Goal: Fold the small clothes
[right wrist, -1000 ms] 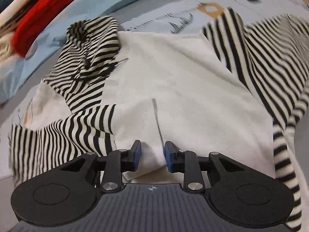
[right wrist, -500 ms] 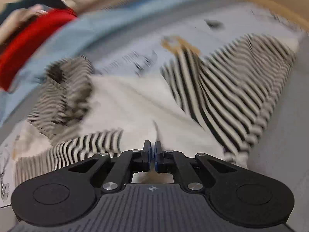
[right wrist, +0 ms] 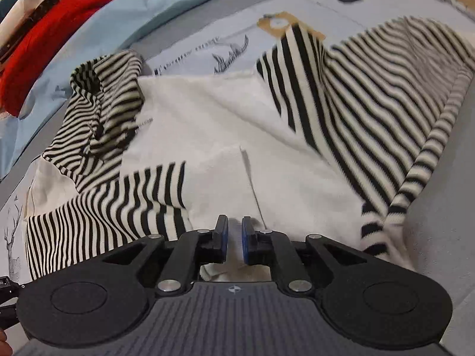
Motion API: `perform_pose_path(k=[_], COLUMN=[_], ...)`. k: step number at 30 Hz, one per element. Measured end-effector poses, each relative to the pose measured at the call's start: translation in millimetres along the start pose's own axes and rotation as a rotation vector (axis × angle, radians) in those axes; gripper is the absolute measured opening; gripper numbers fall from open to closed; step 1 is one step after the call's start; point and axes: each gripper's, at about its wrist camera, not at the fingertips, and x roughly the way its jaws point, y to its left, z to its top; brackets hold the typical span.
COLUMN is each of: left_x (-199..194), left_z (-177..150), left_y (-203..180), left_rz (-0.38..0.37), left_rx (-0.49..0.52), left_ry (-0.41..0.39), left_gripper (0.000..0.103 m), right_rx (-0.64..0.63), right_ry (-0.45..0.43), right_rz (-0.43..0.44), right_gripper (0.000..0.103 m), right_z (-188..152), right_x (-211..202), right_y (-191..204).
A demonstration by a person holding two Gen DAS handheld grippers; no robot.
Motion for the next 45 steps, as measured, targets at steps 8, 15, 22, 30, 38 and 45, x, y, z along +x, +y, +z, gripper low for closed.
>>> perform_pose_path(k=[8, 15, 22, 30, 38, 45], left_x=[18, -4, 5, -4, -1, 1], left_z=[-21, -40, -54, -61, -65, -64], left_y=[-24, -72, -89, -115, -125, -126], left_rz=[-0.013, -0.079, -0.048, -0.074, -0.098, -0.101], left_rx=[0.083, 0.294, 0.372, 0.435, 0.441, 0.439], left_ry=[0.07, -0.016, 0.023, -0.057, -0.057, -0.052], left_gripper=[0.042, 0.046, 0.047, 0.049, 0.049, 0.049], right_rx=[0.027, 0.009, 0.047, 0.083, 0.266, 0.44], right_ry=[0.044, -0.019, 0.005, -0.193, -0.404, -0.474], right_rz=[0.022, 0.064, 0.031, 0.035, -0.085, -0.147], right_gripper=[0.015, 0.016, 0.016, 0.016, 0.0, 0.016], right_z=[-6, 6, 6, 45, 87, 101], right_x=[4, -9, -5, -44, -70, -65], right_y=[-8, -6, -20, -67, -187, -278])
